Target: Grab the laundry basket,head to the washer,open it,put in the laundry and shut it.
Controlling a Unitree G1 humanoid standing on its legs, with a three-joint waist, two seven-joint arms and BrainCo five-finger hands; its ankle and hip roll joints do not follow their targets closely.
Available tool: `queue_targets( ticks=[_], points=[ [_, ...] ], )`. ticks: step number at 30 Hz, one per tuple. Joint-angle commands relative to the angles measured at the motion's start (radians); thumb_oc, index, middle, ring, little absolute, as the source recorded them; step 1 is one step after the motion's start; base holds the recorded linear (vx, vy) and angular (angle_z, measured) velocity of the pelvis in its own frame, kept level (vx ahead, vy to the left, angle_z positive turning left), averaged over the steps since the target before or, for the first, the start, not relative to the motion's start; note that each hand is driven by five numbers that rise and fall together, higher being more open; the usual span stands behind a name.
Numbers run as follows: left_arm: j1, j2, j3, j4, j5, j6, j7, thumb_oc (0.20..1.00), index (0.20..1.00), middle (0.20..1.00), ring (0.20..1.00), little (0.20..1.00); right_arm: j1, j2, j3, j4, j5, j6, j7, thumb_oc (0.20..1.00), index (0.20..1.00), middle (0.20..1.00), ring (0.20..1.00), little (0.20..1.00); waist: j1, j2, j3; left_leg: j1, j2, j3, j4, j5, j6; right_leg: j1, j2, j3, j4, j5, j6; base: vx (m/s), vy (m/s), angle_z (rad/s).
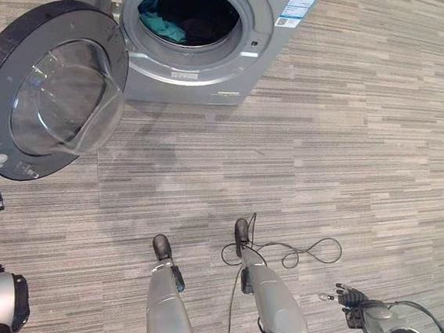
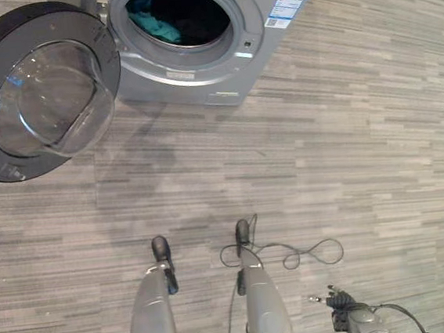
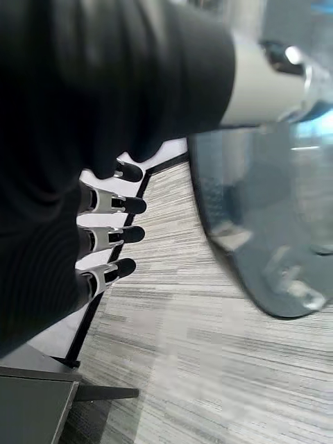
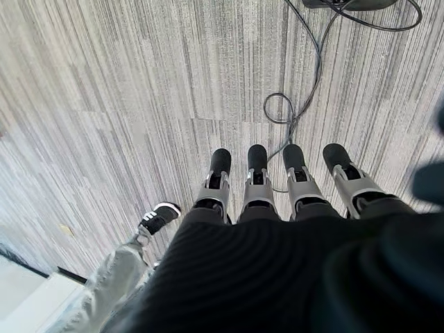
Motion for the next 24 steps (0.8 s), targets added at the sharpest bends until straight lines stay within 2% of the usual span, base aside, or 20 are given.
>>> queue_targets(
  ticks=[1, 4, 6, 7, 9, 13, 14, 15, 16, 17, 18, 19, 20, 24],
  points=[
    [-0.021, 0.038, -0.011, 0.031, -0.008, -0.043, 0.044, 1.0, 1.0, 1.0, 1.0, 1.0, 0.071, -0.033, -0.008, 0.022, 0.045, 0.006, -0.012, 1.0, 1.0, 1.0, 1.0, 1.0, -0.013, -0.013, -0.037, -0.073, -0.01, -0.102, 0.045, 0.013, -0.016, 0.105, -0.093, -0.015, -0.051, 0.141, 0.111, 0.05, 0.009, 0.06],
    [-0.069, 0.027, -0.058, 0.023, -0.006, -0.047, 0.044, 1.0, 1.0, 1.0, 1.0, 1.0, 0.09, -0.036, -0.012, 0.027, 0.05, 0.007, -0.009, 1.0, 1.0, 1.0, 1.0, 1.0, -0.026, -0.014, -0.038, -0.101, -0.015, -0.107, 0.064, 0.005, -0.013, 0.093, -0.097, -0.019, -0.051, 0.158, 0.111, 0.06, 0.015, 0.03],
    [-0.087, -0.017, -0.082, -0.01, -0.015, -0.057, 0.046, 1.0, 1.0, 1.0, 1.0, 1.0, 0.123, -0.033, -0.009, 0.027, 0.04, 0.007, 0.002, 1.0, 1.0, 1.0, 1.0, 1.0, -0.031, -0.009, -0.037, -0.112, -0.022, -0.106, 0.075, -0.003, -0.009, 0.091, -0.103, -0.024, -0.051, 0.161, 0.111, 0.07, 0.03, 0.06],
    [-0.061, -0.078, -0.099, -0.085, -0.007, -0.072, 0.053, 1.0, 1.0, 1.0, 1.0, 1.0, 0.123, -0.039, -0.021, 0.018, 0.055, -0.003, -0.006, 1.0, 1.0, 1.0, 1.0, 1.0, -0.025, 0.003, -0.029, -0.115, -0.034, -0.105, 0.078, -0.005, -0.006, 0.09, -0.113, -0.028, -0.051, 0.163, 0.111, 0.05, 0.035, 0.07],
    [-0.04, -0.101, -0.103, -0.122, -0.01, -0.08, 0.055, 1.0, 1.0, 1.0, 1.0, 1.0, 0.114, -0.038, -0.029, 0.011, 0.073, -0.007, -0.009, 1.0, 1.0, 1.0, 1.0, 1.0, -0.02, 0.009, -0.026, -0.116, -0.037, -0.103, 0.077, -0.004, -0.005, 0.09, -0.118, -0.029, -0.051, 0.163, 0.111, 0.03, 0.028, 0.09],
    [0.059, -0.195, -0.098, -0.384, 0.047, -0.098, 0.093, 1.0, 1.0, 1.0, 1.0, 1.0, 0.102, -0.028, -0.04, -0.007, 0.079, -0.017, -0.011, 1.0, 1.0, 1.0, 1.0, 1.0, 0.004, 0.033, -0.016, -0.118, -0.054, -0.107, 0.053, 0.007, -0.004, 0.087, -0.129, -0.047, -0.051, 0.156, 0.111, 0.01, 0.004, 0.07],
    [0.061, -0.195, -0.097, -0.385, 0.047, -0.097, 0.093, 1.0, 1.0, 1.0, 1.0, 1.0, 0.103, -0.029, -0.04, -0.007, 0.079, -0.017, -0.011, 1.0, 1.0, 1.0, 1.0, 1.0, 0.003, 0.033, -0.016, -0.117, -0.055, -0.107, 0.053, 0.007, -0.004, 0.088, -0.129, -0.048, -0.051, 0.156, 0.111, 0.02, -0.044, 0.09],
    [0.139, -0.24, -0.081, -0.546, 0.09, -0.103, 0.109, 1.0, 1.0, 1.0, 1.0, 1.0, 0.104, -0.025, -0.051, -0.026, 0.089, -0.024, -0.009, 1.0, 1.0, 1.0, 1.0, 1.0, 0.016, 0.038, -0.009, -0.109, -0.057, -0.111, 0.034, 0.016, -0.006, 0.089, -0.131, -0.052, -0.051, 0.148, 0.111, 0.01, -0.039, 0.12],
    [0.141, -0.24, -0.079, -0.548, 0.091, -0.102, 0.109, 1.0, 1.0, 1.0, 1.0, 1.0, 0.105, -0.025, -0.05, -0.027, 0.089, -0.024, -0.009, 1.0, 1.0, 1.0, 1.0, 1.0, 0.015, 0.038, -0.01, -0.108, -0.058, -0.111, 0.033, 0.017, -0.006, 0.089, -0.131, -0.053, -0.051, 0.148, 0.111, 0.04, -0.128, 0.09],
    [0.28, -0.321, -0.072, -0.781, 0.214, -0.094, 0.116, 1.0, 1.0, 1.0, 1.0, 1.0, 0.117, -0.015, -0.062, -0.049, 0.092, -0.032, -0.001, 1.0, 1.0, 1.0, 1.0, 1.0, 0.034, 0.045, -0.003, -0.09, -0.057, -0.12, 0.007, 0.032, -0.011, 0.098, -0.13, -0.06, -0.051, 0.133, 0.111, 0.03, -0.09, 0.06],
    [0.282, -0.322, -0.071, -0.783, 0.215, -0.093, 0.116, 1.0, 1.0, 1.0, 1.0, 1.0, 0.117, -0.016, -0.061, -0.049, 0.092, -0.032, -0.001, 1.0, 1.0, 1.0, 1.0, 1.0, 0.033, 0.045, -0.003, -0.089, -0.057, -0.12, 0.006, 0.032, -0.011, 0.099, -0.13, -0.06, -0.051, 0.132, 0.111, 0.04, -0.161, 0.02],
    [0.38, -0.402, -0.087, -0.899, 0.259, -0.083, 0.084, 1.0, 1.0, 1.0, 1.0, 1.0, 0.129, -0.009, -0.066, -0.067, 0.097, -0.037, 0.0, 1.0, 1.0, 1.0, 1.0, 1.0, 0.044, 0.045, -0.003, -0.067, -0.055, -0.124, -0.018, 0.041, -0.013, 0.107, -0.128, -0.059, -0.051, 0.118, 0.111, 0.02, -0.119, 0.03],
    [0.422, -0.446, -0.148, -1.007, 0.332, -0.07, 0.04, 1.0, 1.0, 1.0, 1.0, 1.0, 0.134, -0.01, -0.069, -0.085, 0.101, -0.043, -0.004, 1.0, 1.0, 1.0, 1.0, 1.0, 0.051, 0.048, -0.005, -0.038, -0.051, -0.123, -0.046, 0.051, -0.015, 0.117, -0.124, -0.056, -0.051, 0.095, 0.11, 0.03, -0.15, 0.01],
    [0.412, -0.54, -0.317, -1.1, 0.384, -0.05, -0.041, 1.0, 1.0, 1.0, 1.0, 1.0, 0.124, -0.018, -0.06, -0.131, 0.122, -0.048, -0.025, 1.0, 1.0, 1.0, 1.0, 1.0, 0.059, 0.057, -0.011, 0.028, -0.033, -0.127, -0.134, 0.1, -0.025, 0.137, -0.109, -0.057, -0.051, 0.059, 0.099, 0.0, -0.122, -0.03]
  ],
)
